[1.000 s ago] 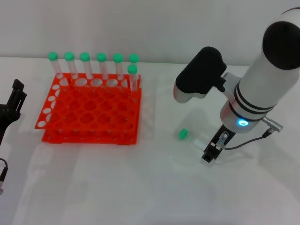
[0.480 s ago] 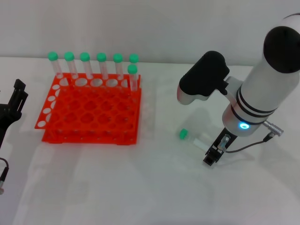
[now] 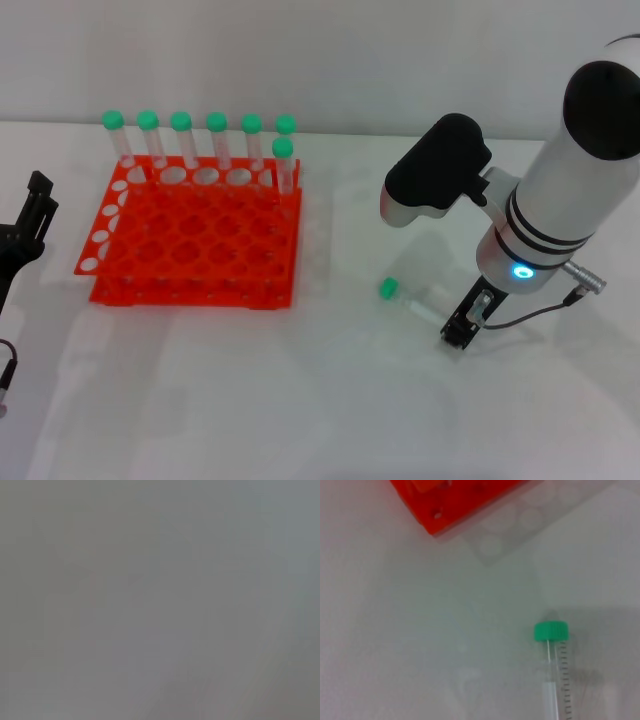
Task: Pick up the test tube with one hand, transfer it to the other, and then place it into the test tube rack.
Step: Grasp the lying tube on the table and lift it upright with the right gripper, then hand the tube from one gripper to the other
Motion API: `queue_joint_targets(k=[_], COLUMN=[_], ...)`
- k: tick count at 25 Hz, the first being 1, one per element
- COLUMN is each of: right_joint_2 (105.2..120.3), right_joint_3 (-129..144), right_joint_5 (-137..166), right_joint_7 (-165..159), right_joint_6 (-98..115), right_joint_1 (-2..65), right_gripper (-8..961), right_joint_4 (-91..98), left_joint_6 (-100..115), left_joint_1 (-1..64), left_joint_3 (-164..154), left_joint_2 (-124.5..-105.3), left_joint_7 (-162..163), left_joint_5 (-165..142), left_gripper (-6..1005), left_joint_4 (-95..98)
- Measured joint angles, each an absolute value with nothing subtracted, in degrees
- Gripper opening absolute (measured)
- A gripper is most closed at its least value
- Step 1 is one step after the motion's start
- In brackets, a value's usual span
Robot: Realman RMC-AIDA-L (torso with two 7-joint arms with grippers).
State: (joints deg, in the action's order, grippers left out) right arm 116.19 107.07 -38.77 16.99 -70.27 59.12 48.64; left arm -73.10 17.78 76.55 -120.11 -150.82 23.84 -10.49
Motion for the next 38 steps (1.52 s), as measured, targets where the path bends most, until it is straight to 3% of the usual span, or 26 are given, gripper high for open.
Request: queue_joint_targets(k=[6, 11, 12, 16, 22, 28, 38], right_joint_2=[115.97, 115.51, 115.7, 115.5, 115.3, 115.11, 116.2], right_joint_3=[105.26, 96.74, 91.34, 85.18, 81.7, 77.47, 77.93], right_joint_5=[-38.59, -38.38, -39.37, -48.19, -79.38, -112.41, -136.43], right_joint_7=[17.75, 22.32, 26.47, 35.94, 63.93, 94.56, 141.59], right_joint_6=[-70.05, -70.16, -69.14, -61.98, -48.29, -56.21, -78.66], right_joint_1=[57.7, 49.54, 43.83, 32.17, 17.38, 15.18, 22.36], right_gripper=[231, 190, 191, 193, 196, 199, 204], right_joint_4=[51.21, 62.91, 69.92, 79.04, 75.26, 54.77, 16.52], left_joint_6=[-73.47, -73.68, -73.68, -73.97, -78.43, -84.91, -91.48], left_joint_1=[17.42, 17.24, 17.24, 16.96, 16.28, 15.15, 19.95], left_joint_3=[76.55, 76.55, 76.55, 76.96, 76.68, 76.59, 76.54], left_joint_2=[-120.15, -120.15, -120.13, -119.99, -119.83, -119.31, -117.82], left_joint_7=[-150.62, -146.58, -144.91, -140.64, -139.91, -138.04, -138.27], left_joint_5=[24.13, 24.2, 24.2, 24.25, 23.8, 22.39, 2.02], left_gripper=[690, 686, 685, 682, 678, 673, 666], left_joint_4=[-10.59, -10.63, -10.63, -10.54, -10.47, -10.17, -10.64])
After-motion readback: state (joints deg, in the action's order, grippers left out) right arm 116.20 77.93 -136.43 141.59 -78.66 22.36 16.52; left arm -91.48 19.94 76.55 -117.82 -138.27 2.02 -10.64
